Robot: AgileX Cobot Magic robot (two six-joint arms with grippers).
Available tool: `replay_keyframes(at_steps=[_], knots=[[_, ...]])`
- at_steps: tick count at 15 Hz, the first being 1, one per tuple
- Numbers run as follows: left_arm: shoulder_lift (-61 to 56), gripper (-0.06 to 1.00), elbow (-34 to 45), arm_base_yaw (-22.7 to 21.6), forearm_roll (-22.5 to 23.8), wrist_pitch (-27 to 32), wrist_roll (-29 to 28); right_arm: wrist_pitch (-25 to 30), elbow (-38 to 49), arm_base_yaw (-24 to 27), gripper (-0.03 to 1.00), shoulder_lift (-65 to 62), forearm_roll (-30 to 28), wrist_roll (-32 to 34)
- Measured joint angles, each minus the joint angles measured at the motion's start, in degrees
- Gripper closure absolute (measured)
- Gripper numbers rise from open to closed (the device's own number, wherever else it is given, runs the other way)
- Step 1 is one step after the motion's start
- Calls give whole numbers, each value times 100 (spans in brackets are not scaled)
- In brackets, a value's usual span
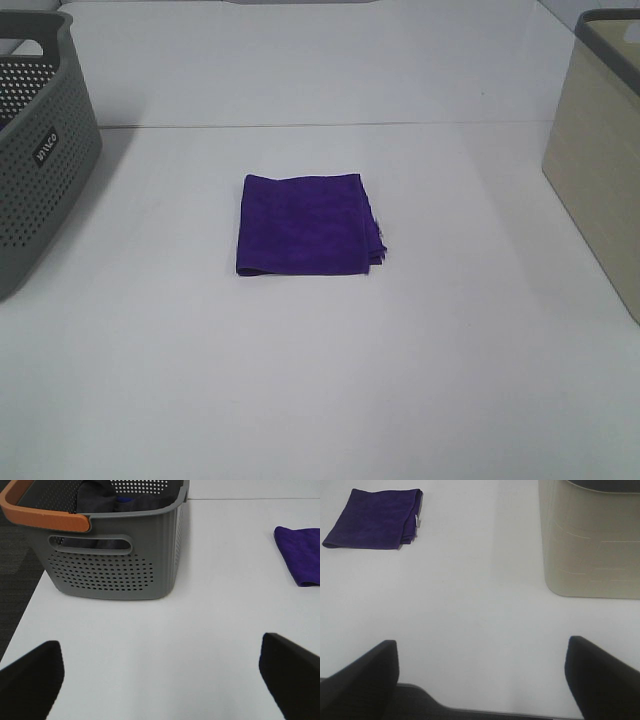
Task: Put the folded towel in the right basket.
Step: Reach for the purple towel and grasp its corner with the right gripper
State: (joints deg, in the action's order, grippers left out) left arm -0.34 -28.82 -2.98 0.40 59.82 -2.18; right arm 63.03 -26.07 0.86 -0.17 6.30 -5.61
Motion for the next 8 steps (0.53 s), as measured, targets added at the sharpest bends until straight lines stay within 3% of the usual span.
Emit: replay_keyframes(at_steps=[8], knots=[[0, -5, 0, 0, 0, 0, 0, 0, 0, 0, 10, 0, 0, 0]])
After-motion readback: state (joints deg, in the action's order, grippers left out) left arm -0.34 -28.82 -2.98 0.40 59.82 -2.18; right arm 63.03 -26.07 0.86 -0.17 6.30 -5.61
